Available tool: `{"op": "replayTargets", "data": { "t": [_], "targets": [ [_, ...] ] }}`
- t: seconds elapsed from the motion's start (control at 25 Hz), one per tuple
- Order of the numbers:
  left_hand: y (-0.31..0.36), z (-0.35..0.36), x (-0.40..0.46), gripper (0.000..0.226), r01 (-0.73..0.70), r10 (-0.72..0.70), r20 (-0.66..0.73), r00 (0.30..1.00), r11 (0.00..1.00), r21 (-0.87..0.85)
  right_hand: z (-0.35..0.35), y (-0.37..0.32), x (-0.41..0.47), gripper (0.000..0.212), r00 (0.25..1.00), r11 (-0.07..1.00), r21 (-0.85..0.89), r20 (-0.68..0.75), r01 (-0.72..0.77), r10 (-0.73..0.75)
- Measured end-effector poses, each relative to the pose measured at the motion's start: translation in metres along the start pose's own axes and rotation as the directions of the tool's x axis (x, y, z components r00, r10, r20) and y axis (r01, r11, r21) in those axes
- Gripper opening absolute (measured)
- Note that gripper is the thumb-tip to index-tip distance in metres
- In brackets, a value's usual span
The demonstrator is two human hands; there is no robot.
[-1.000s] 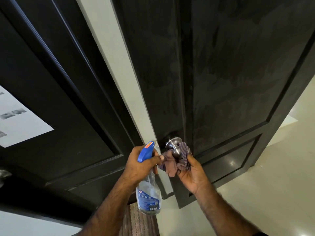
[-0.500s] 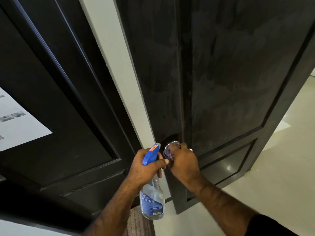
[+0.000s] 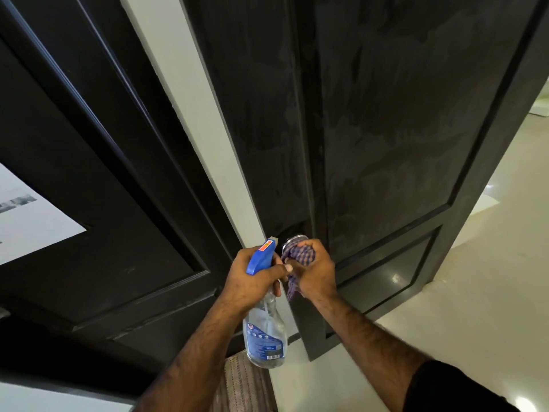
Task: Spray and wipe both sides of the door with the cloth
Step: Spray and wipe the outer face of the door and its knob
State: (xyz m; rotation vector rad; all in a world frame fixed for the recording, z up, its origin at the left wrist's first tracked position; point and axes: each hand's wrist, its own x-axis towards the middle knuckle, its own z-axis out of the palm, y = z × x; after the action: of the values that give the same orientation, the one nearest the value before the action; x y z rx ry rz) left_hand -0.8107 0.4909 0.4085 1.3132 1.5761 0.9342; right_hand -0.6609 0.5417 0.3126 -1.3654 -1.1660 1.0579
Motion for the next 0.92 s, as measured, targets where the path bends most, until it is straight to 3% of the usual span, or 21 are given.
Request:
{"op": "replayTargets", "data": {
  "t": [0.2,0.32,0.44,0.56,0.64,0.76,0.84,0.92],
  "targets": [
    [-0.005,-0.003,-0.008,0.085,0.014,-0.014,-0.018,1.000,1.000,0.021,0.007,-0.002,-0.002,0.053,0.973,0.904,0.371,-0.008,-0.210,0.230],
    [-0.008,-0.007,-0.007,0.086,0.002,-0.002,-0.010,1.000,1.000,0.026,0.011,0.000,-0.001,0.053,0.931,0.713,0.618,0.092,-0.331,0.352],
    [-0.008,-0.005,-0.006,0.074,-0.002,0.002,-0.013,1.000,1.000,0.031,0.008,0.001,-0.003,0.067,0.905,0.533,0.746,0.230,-0.400,0.357],
    [-0.008,0.000,-0.005,0.075,0.014,-0.014,-0.011,1.000,1.000,0.013,0.000,0.006,-0.009,0.073,0.910,0.511,0.757,0.288,-0.407,0.298],
    [-0.008,0.003,-0.004,0.086,0.021,-0.020,-0.026,0.999,0.999,0.032,-0.005,0.010,-0.013,0.074,0.923,0.635,0.671,0.257,-0.383,0.285],
    [-0.006,0.006,-0.003,0.077,-0.009,0.008,0.027,1.000,1.000,0.024,-0.014,0.010,-0.011,0.073,0.971,0.920,0.315,0.130,-0.233,0.202],
    [-0.003,0.007,-0.002,0.060,-0.027,0.026,0.033,0.999,0.999,0.030,-0.022,0.008,-0.009,0.074,0.990,0.997,0.039,0.122,-0.073,0.067],
    [0.001,0.006,-0.003,0.041,-0.039,0.038,0.018,0.999,0.998,0.045,-0.032,0.007,-0.006,0.078,0.981,0.973,-0.222,0.194,0.062,-0.019]
  ]
}}
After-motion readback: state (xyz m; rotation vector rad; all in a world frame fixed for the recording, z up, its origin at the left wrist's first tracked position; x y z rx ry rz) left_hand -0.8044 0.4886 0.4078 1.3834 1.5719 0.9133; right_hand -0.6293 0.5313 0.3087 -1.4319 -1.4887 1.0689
